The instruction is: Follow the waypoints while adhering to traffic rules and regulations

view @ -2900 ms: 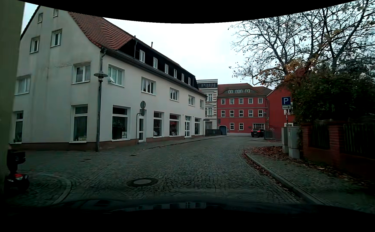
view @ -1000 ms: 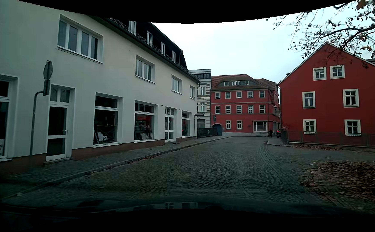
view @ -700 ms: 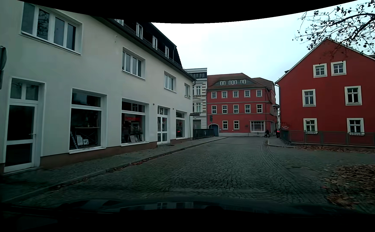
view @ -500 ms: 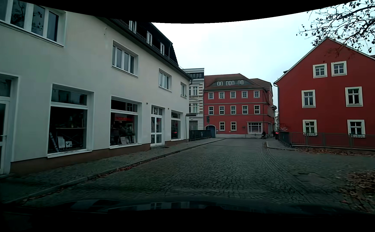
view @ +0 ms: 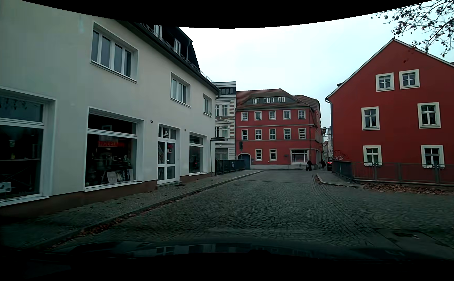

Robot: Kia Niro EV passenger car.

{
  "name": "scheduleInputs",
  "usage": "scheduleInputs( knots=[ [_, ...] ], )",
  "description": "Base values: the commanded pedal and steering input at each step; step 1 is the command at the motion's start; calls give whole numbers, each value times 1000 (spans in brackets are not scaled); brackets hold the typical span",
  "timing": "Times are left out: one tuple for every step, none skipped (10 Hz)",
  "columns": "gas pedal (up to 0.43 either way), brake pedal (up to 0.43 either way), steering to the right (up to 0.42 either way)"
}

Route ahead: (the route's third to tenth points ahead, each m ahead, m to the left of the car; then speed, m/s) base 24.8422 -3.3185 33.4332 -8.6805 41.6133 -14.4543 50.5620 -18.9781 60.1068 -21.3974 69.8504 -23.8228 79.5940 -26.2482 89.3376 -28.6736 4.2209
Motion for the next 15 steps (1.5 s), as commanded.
scheduleInputs(
  knots=[
    [138, 0, 110],
    [138, 0, 110],
    [150, 0, 112],
    [150, 0, 118],
    [150, 0, 120],
    [150, 0, 115],
    [150, 0, 110],
    [150, 0, 107],
    [150, 0, 108],
    [150, 0, 106],
    [150, 0, 103],
    [138, 0, 101],
    [138, 0, 100],
    [138, 0, 99],
    [130, 0, 98]
  ],
)
